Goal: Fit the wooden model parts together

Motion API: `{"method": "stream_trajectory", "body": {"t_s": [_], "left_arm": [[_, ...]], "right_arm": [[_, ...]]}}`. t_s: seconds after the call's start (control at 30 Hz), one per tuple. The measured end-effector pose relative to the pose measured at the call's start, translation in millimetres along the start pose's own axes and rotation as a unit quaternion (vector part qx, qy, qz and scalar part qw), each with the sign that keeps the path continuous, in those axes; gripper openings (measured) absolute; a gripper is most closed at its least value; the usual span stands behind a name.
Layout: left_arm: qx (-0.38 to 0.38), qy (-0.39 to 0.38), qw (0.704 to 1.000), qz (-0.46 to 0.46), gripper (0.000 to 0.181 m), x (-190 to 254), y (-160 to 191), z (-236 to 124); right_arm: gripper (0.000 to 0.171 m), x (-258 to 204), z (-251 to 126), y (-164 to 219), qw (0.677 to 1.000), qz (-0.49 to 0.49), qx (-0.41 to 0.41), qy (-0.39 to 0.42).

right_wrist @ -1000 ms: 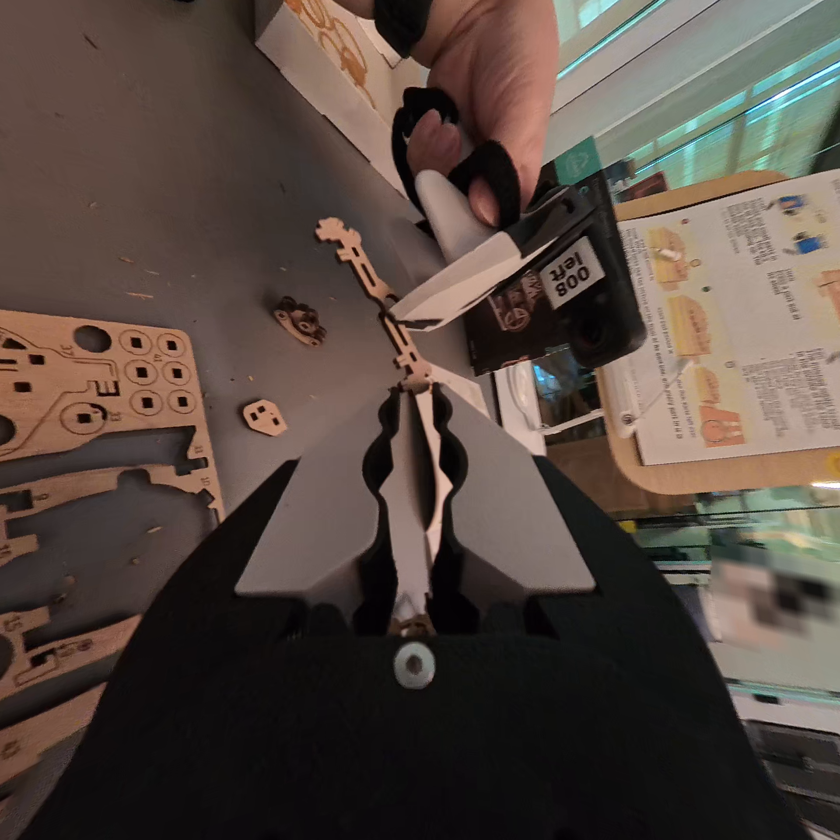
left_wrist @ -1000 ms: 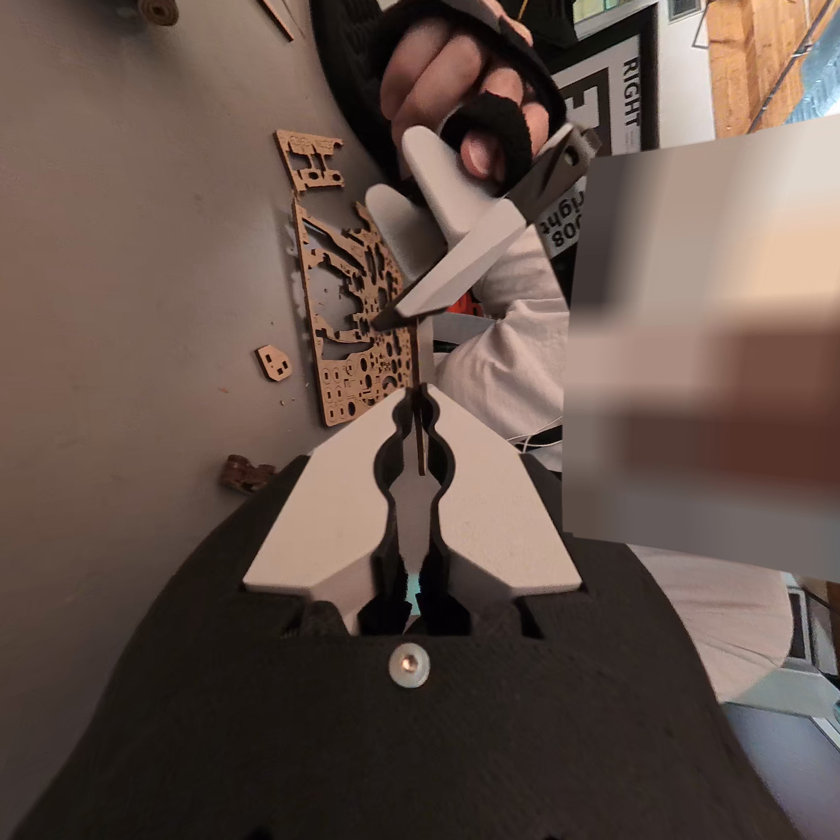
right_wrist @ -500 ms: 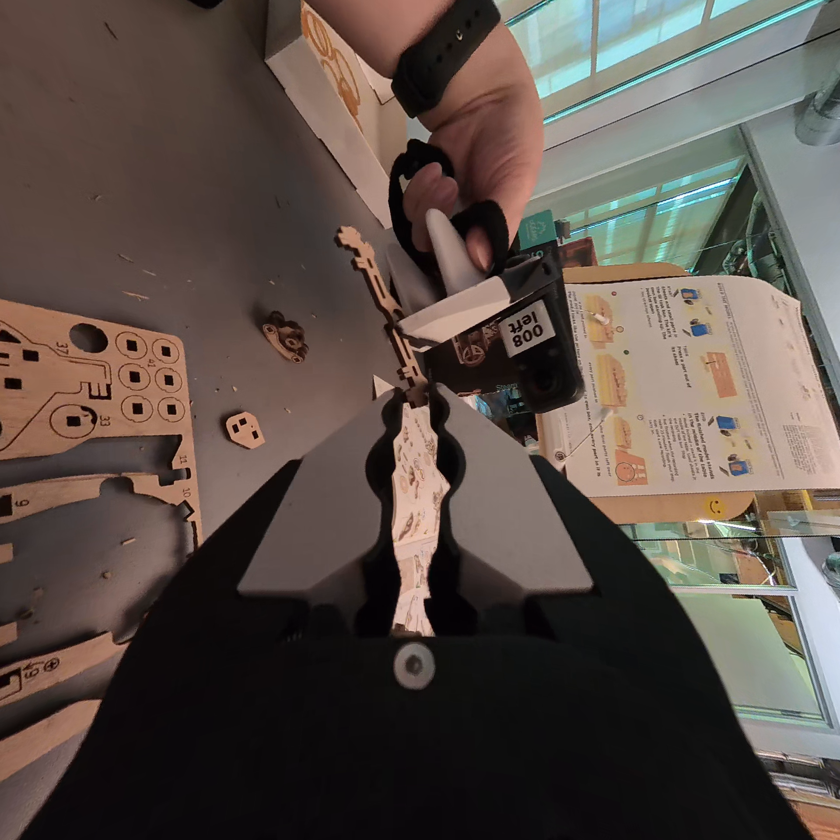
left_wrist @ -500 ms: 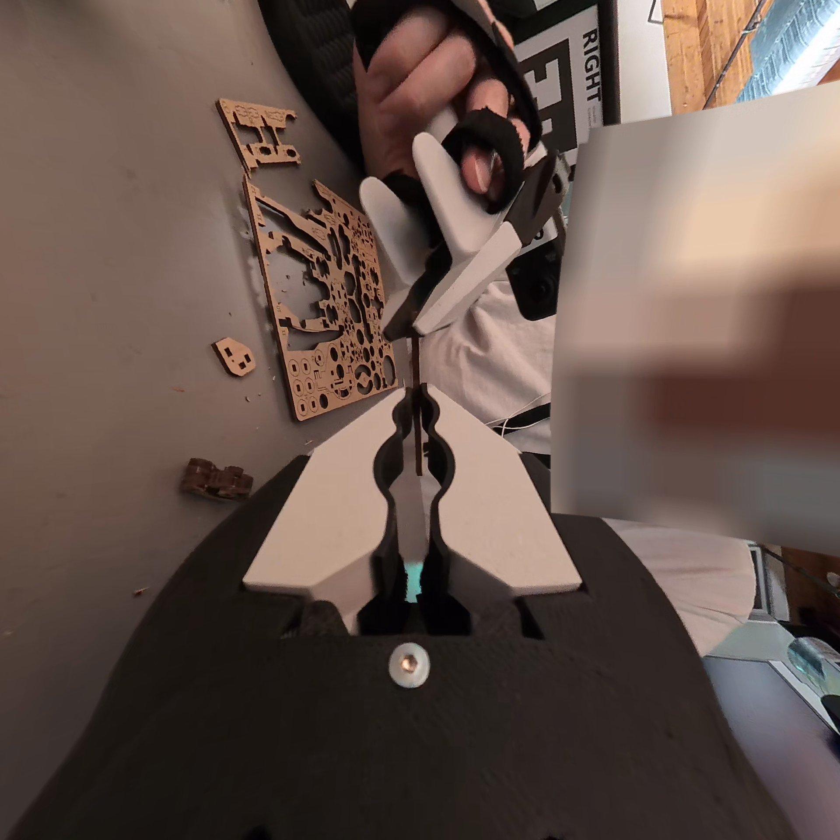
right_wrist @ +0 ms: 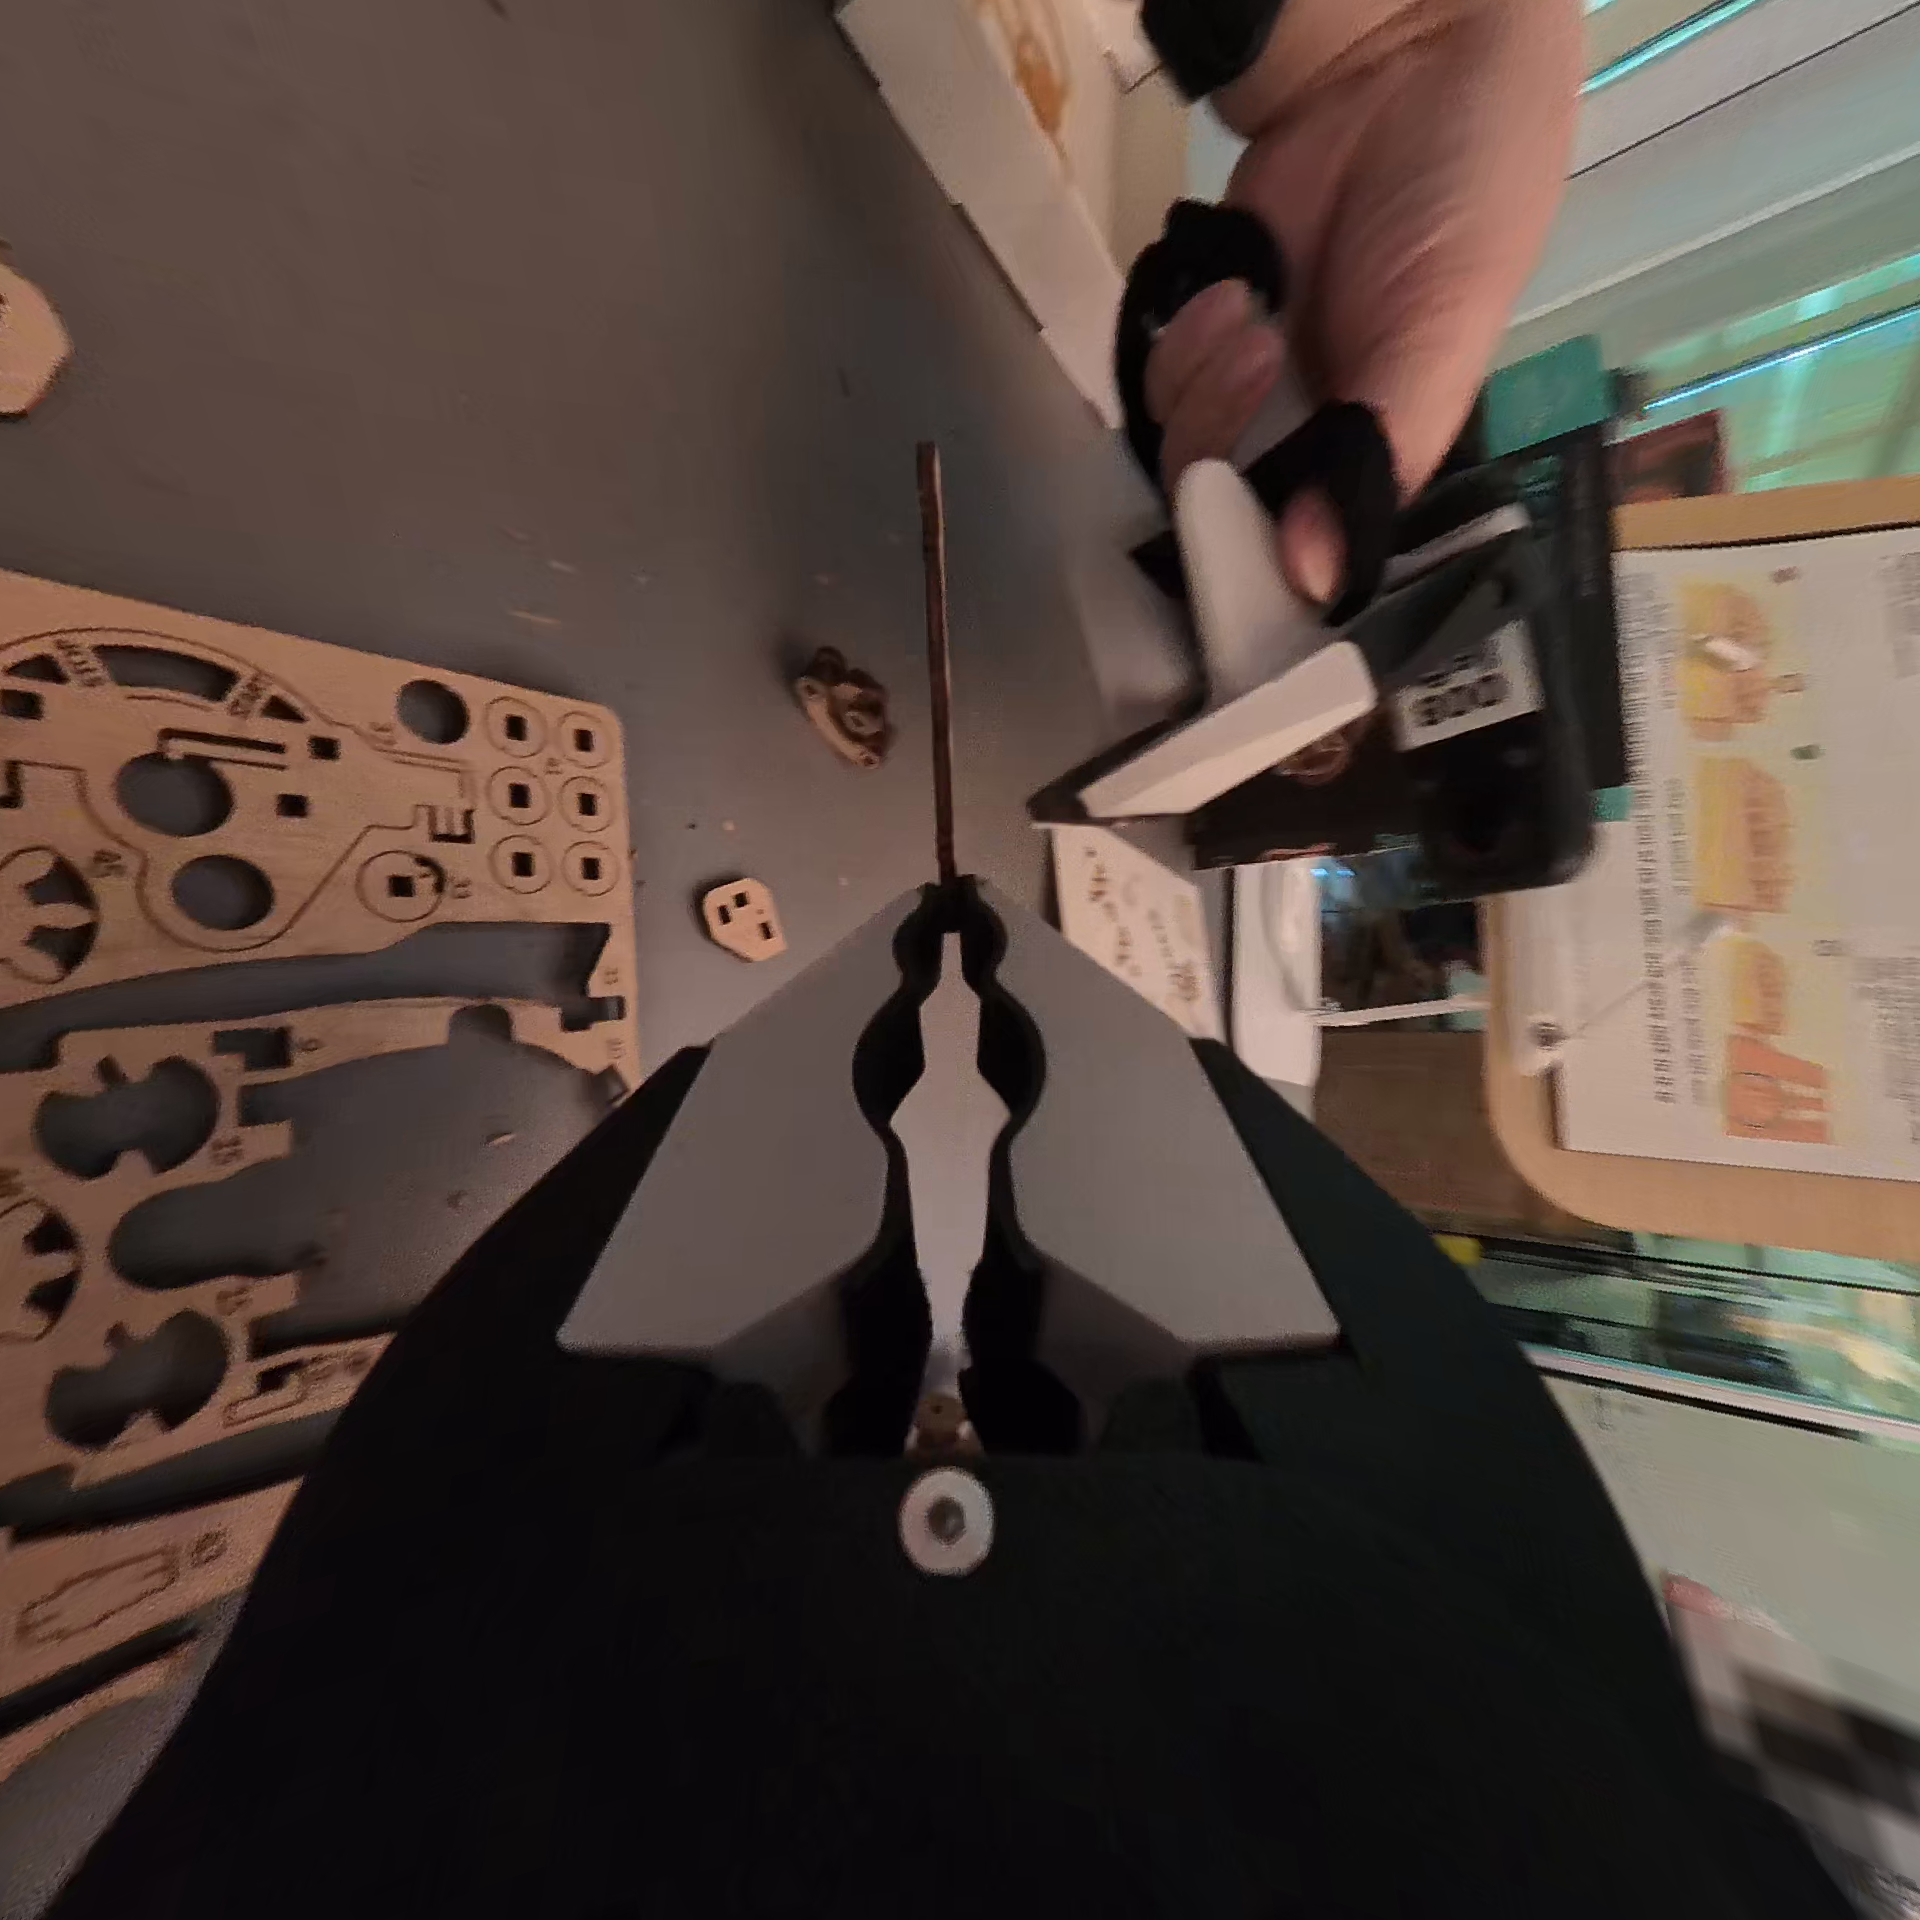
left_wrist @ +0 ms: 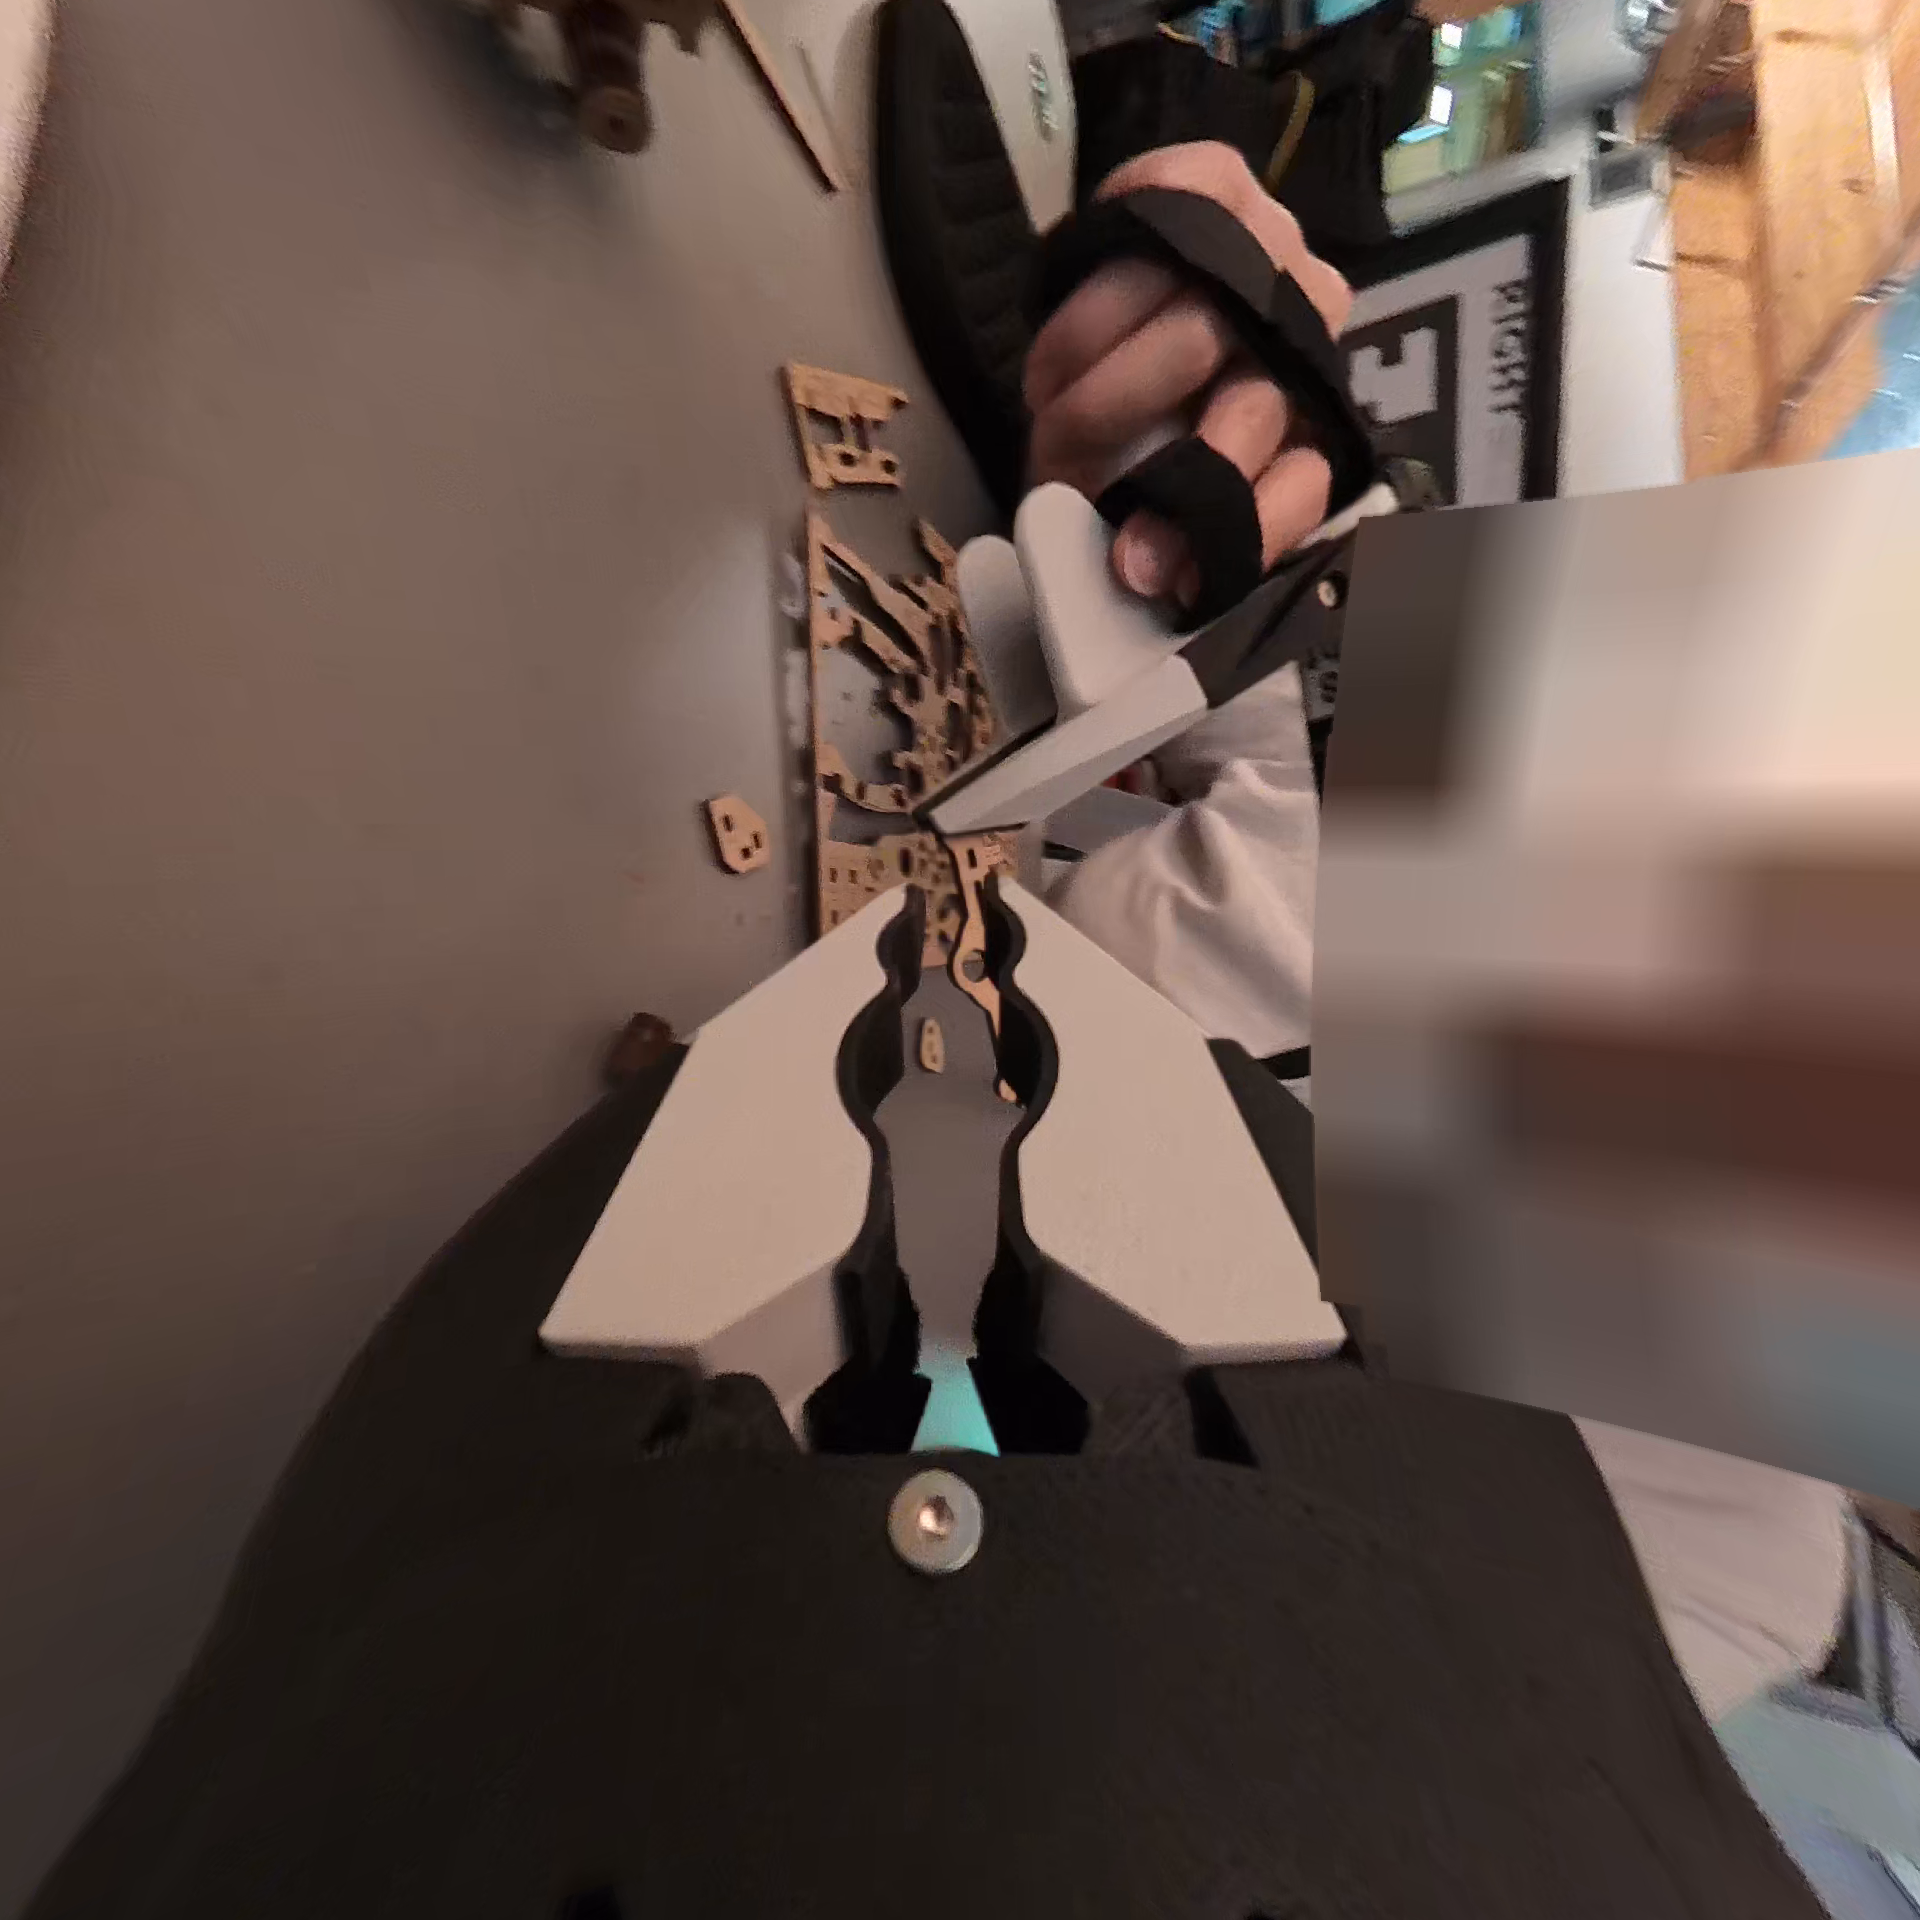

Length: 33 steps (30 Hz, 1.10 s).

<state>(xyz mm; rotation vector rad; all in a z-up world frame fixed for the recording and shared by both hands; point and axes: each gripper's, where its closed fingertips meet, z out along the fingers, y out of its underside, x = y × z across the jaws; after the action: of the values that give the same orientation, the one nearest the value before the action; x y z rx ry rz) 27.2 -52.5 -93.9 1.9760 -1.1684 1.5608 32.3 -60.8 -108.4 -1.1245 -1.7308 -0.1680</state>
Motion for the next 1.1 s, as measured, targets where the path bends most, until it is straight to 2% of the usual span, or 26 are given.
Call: {"method": "stream_trajectory", "body": {"t_s": [0.03, 0.1, 0.2, 0.27, 0.33, 0.43, 0.5, 0.6, 0.7, 0.93, 1.1], "left_arm": [[0.006, -0.02, 1.0, 0.001, 0.011, -2.7, -2.2, -1.5], [0.005, -0.061, 0.998, 0.018, 0.017, -1.0, -3.1, -2.8], [-0.033, -0.169, 0.983, 0.064, 0.031, -5.4, 6.2, -0.9], [-0.059, -0.196, 0.974, 0.097, 0.037, 0.1, 11.6, 7.3], [-0.075, -0.224, 0.965, 0.114, 0.038, -0.7, 14.3, 13.8], [-0.09, -0.309, 0.937, 0.134, 0.039, -21.4, 12.6, 11.1], [-0.086, -0.304, 0.938, 0.143, 0.034, -22.2, 13.1, 17.1], [-0.072, -0.306, 0.941, 0.127, 0.034, -27.5, 13.9, 19.6], [-0.061, -0.331, 0.93, 0.149, 0.033, -38.7, 13.7, 23.1], [-0.001, -0.384, 0.903, 0.194, 0.005, -53.1, 13.7, 28.3], [0.031, -0.394, 0.901, 0.179, 0.002, -57.9, 16.2, 27.2]], "right_arm": [[0.002, -6.8, 1.5, 2.2, 0.999, 0.015, 0.0, -0.028], [0.002, -18.9, 3.9, 6.8, 0.994, 0.063, -0.001, -0.089], [0.001, -26.2, 5.3, 13.9, 0.977, 0.135, -0.005, -0.167], [0.001, -25.3, 4.9, 16.3, 0.961, 0.179, -0.008, -0.212], [0.001, -27.2, 2.3, 15.9, 0.944, 0.205, -0.007, -0.259], [0.001, -31.4, 2.6, 21.9, 0.928, 0.205, -0.033, -0.31], [0.001, -35.8, 4.7, 23.7, 0.913, 0.216, -0.042, -0.345], [0.001, -38.2, 11.1, 27.9, 0.897, 0.234, -0.053, -0.371], [0.001, -34.5, 15.3, 26.1, 0.901, 0.225, -0.043, -0.369], [0.002, -36.4, 22.1, 28.9, 0.898, 0.215, -0.046, -0.381], [0.004, -38.2, 30.0, 30.0, 0.904, 0.212, -0.041, -0.369]]}}
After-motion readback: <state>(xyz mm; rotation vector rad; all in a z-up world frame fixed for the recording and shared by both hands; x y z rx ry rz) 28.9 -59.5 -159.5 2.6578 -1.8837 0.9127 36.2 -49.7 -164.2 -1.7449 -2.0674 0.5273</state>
